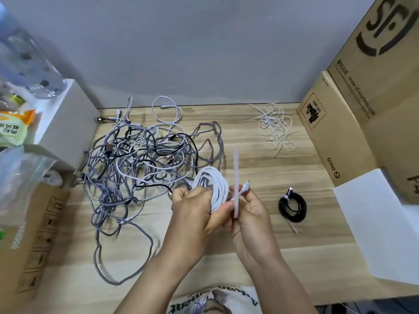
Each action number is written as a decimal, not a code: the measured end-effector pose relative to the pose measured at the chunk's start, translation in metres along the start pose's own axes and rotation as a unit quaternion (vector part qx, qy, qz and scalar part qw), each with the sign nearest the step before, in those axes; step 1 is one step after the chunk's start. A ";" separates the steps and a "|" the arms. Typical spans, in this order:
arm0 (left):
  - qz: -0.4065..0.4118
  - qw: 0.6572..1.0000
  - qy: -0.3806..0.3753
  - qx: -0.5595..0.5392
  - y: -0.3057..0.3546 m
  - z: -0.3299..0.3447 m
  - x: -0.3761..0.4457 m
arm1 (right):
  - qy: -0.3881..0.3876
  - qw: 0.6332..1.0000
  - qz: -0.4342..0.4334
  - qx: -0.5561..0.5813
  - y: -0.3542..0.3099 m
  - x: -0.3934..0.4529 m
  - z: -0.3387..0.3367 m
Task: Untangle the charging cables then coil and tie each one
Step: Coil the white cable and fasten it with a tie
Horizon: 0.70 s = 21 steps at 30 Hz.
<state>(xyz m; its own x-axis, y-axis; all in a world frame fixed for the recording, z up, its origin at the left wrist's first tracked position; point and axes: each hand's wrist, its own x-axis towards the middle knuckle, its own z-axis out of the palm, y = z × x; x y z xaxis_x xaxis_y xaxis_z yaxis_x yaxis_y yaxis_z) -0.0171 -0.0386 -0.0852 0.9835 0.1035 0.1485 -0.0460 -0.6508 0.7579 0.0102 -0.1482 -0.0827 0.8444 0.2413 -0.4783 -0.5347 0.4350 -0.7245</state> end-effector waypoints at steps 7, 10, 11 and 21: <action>0.085 0.993 0.030 0.082 0.008 0.022 -0.002 | -0.028 0.991 0.034 -0.124 -0.011 0.003 -0.024; 0.054 0.997 0.001 0.057 0.008 0.022 -0.005 | -0.051 0.992 0.100 -0.052 -0.016 -0.001 -0.031; 0.045 0.998 -0.007 0.046 0.009 0.023 -0.006 | -0.058 0.991 0.117 -0.027 -0.017 -0.003 -0.034; -0.008 0.999 -0.037 0.010 0.004 0.023 -0.001 | -0.114 0.983 0.131 0.061 -0.028 -0.014 -0.038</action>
<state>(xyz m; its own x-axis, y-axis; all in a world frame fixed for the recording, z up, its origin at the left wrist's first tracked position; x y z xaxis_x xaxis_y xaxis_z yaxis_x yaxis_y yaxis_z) -0.0139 -0.0587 -0.0968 0.9944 0.0591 0.0879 -0.0265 -0.6647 0.7467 0.0124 -0.1967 -0.0746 0.6705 0.5417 -0.5069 -0.7392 0.4291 -0.5191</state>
